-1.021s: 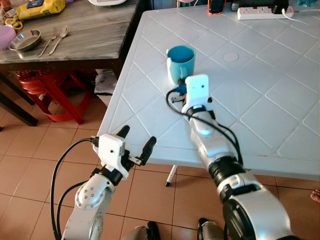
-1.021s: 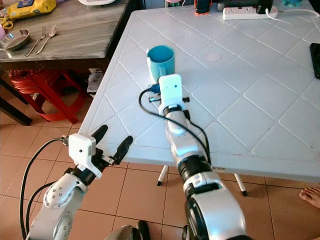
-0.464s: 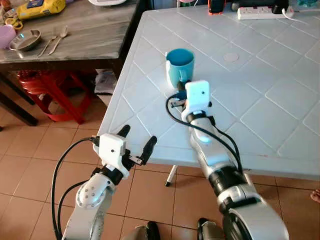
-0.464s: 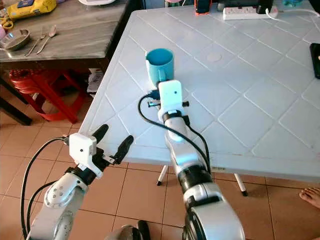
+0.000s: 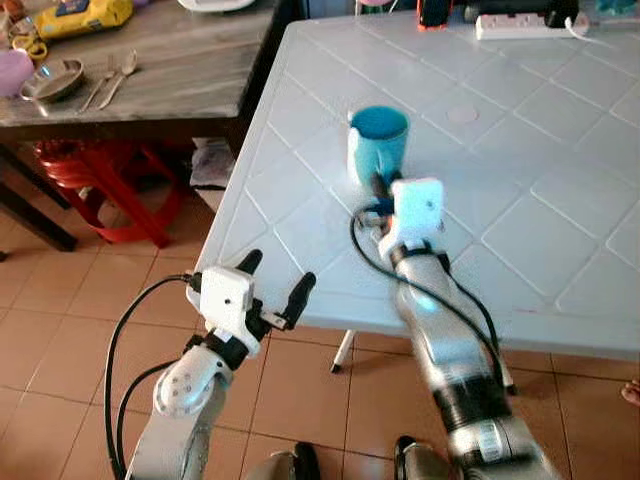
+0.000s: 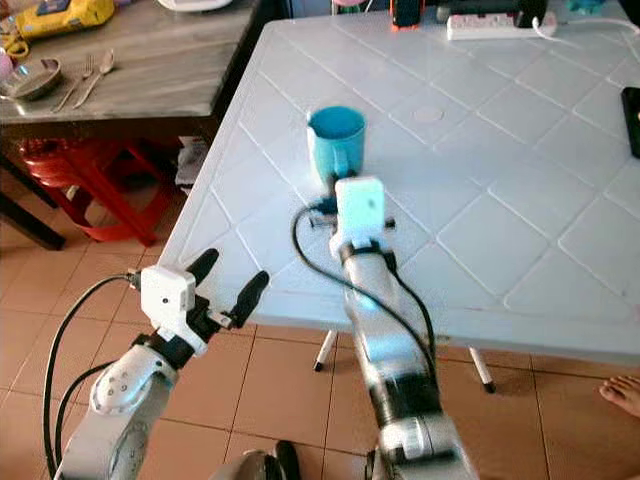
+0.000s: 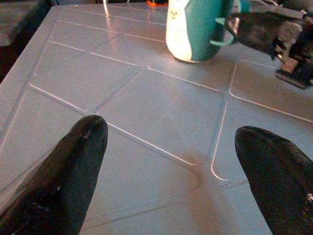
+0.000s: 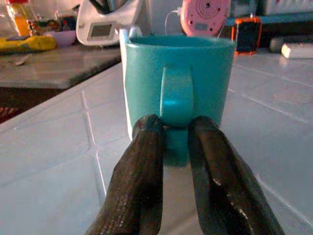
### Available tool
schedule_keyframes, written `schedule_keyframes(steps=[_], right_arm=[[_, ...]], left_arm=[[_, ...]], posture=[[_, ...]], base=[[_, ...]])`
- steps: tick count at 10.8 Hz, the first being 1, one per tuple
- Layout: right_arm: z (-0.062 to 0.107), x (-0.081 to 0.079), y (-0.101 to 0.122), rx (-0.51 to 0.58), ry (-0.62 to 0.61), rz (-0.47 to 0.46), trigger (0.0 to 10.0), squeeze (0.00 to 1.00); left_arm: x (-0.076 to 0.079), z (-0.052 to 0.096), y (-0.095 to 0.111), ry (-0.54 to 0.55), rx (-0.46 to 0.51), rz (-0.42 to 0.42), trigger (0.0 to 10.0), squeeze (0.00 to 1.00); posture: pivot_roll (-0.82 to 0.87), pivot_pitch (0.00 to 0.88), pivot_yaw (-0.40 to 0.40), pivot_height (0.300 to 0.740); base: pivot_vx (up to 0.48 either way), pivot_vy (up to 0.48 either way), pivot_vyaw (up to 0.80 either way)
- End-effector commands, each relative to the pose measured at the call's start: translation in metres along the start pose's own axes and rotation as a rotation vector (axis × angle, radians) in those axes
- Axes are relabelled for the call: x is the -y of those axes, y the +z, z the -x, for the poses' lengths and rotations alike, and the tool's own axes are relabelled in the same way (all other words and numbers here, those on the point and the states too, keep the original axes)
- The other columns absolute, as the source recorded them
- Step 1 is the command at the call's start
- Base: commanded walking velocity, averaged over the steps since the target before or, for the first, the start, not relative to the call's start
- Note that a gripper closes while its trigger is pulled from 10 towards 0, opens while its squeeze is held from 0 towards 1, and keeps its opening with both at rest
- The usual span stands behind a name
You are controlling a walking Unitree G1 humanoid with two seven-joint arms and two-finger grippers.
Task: Setting the table
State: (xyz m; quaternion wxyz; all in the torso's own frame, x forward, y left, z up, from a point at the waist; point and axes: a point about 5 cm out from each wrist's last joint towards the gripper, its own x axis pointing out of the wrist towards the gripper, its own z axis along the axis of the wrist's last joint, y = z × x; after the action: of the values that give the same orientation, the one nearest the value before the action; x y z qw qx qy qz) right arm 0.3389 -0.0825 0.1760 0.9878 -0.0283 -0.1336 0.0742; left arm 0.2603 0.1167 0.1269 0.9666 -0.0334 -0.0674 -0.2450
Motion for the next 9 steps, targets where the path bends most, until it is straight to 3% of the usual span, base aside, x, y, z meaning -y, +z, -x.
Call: schedule_keyframes(steps=[1,2,6,9], right_arm=[[0.003,-0.011,0.005,0.006,0.037,-0.024,10.0,0.0],[0.012,-0.015,0.004,-0.009,0.059,-0.044,10.0,1.0],[0.029,-0.015,0.004,-0.055,0.072,-0.058,10.0,1.0],[0.024,-0.009,0.018,-0.015,0.062,-0.03,10.0,1.0]], left_arm=[[-0.004,0.003,-0.002,0.012,-0.017,-0.008,10.0,0.0],[-0.004,0.003,-0.002,0.013,-0.018,-0.008,10.0,0.0],[-0.006,0.005,-0.004,0.021,-0.021,-0.008,10.0,0.0],[-0.008,0.004,-0.005,0.019,-0.021,-0.011,10.0,0.0]], posture=[[-0.03,0.233,0.167,0.74],[-0.03,0.231,0.167,0.74],[-0.03,0.232,0.162,0.74],[-0.04,0.228,0.165,0.74]], base=[[0.0,0.0,0.0],[0.0,0.0,0.0],[0.0,0.0,0.0],[0.0,0.0,0.0]])
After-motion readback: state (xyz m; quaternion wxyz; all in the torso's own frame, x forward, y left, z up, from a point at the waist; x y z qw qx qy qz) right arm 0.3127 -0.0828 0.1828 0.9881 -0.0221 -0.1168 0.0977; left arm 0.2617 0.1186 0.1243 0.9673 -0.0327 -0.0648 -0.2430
